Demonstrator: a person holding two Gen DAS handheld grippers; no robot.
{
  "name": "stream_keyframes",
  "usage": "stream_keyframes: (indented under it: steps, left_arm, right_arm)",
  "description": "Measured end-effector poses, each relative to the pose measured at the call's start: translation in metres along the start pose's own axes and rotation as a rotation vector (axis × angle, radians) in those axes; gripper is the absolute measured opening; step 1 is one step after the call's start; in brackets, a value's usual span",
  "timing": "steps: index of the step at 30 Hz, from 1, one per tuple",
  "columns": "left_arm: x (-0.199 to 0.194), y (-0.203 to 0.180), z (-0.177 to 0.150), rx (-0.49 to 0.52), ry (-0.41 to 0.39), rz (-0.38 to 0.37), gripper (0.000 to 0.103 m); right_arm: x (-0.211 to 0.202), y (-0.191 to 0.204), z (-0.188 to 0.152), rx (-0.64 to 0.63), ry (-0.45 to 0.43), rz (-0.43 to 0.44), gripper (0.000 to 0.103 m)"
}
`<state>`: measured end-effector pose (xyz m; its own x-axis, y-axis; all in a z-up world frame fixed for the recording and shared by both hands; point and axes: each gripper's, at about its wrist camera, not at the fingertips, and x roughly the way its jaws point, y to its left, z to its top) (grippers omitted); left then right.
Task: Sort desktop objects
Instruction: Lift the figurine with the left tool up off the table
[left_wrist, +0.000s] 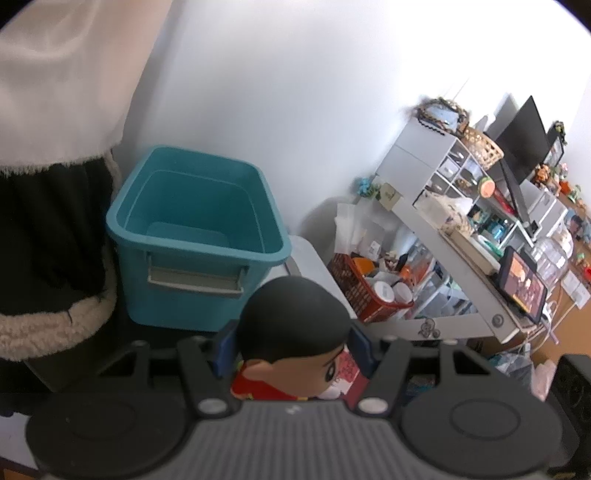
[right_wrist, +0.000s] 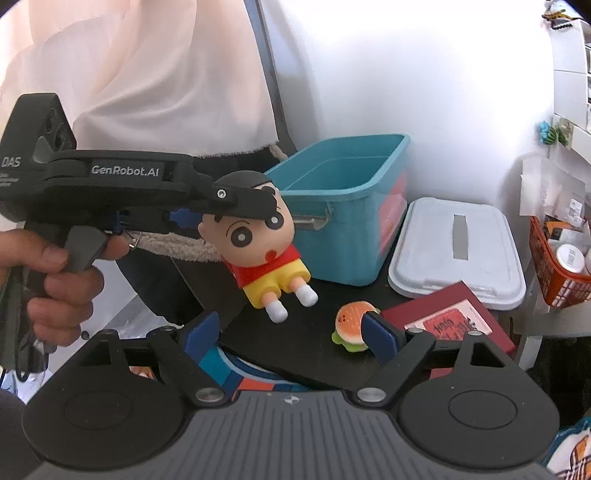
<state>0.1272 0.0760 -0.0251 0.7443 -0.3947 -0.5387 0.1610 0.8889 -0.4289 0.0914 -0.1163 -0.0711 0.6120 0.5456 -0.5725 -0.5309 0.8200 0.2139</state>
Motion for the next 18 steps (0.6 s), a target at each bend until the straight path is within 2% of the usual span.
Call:
stream_keyframes:
  steps: [4, 9, 18]
  left_arm:
    - [0.001, 0.002, 0.001, -0.011, -0.007, 0.014, 0.064]
    - [-0.001, 0.002, 0.001, 0.004, -0.026, 0.004, 0.064]
    - [-0.003, 0.001, 0.007, 0.002, -0.053, 0.001, 0.064]
  right_arm:
    - [-0.006, -0.005, -0.007, 0.017, -0.006, -0.046, 0.088]
    - [-0.005, -0.018, -0.007, 0.07, -0.015, -0.062, 0.088]
    - [0.001, -0.034, -0.012, 0.14, -0.082, -0.108, 0.088]
